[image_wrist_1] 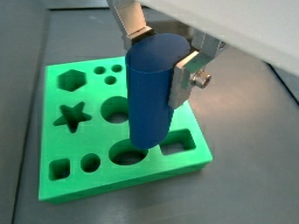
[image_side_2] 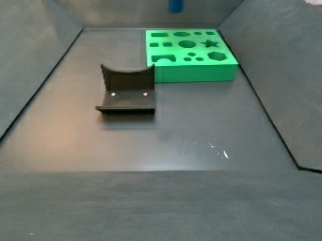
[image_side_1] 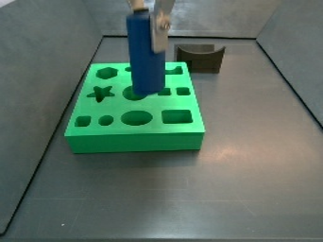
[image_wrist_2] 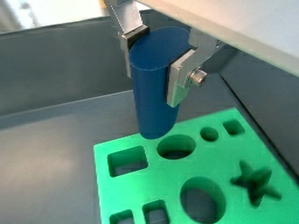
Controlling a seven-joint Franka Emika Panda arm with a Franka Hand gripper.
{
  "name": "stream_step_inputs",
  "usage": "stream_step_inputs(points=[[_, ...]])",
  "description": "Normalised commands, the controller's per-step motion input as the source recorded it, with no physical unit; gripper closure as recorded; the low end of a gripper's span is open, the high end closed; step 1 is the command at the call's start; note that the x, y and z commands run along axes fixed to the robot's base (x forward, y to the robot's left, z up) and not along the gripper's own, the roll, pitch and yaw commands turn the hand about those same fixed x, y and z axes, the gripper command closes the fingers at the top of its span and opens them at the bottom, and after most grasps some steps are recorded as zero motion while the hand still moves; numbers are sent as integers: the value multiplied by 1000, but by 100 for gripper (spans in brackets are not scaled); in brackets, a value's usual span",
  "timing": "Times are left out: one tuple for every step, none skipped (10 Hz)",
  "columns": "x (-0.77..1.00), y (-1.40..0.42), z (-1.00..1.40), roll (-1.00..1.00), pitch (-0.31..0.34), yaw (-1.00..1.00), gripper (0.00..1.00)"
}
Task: Insert the oval object.
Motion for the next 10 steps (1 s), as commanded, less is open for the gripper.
stream_step_inputs(points=[[0,0,-289,0,-31,-1000,100],[0,0,-277,0,-17,-1000,100],[0,0,-314,0,0,-1000,100],[0,0,-409,0,-4,-1000,100],[0,0,-560,0,-30,-1000,100],[-286,-43,-586,0,-19,-826,100],[-426,-86,-583,0,-29,-689,100],[-540,-117,-383,51,-19,-429,100],[-446,-31,-197,73,0,-380,100],[-111,0,-149,86,10,-420,100]])
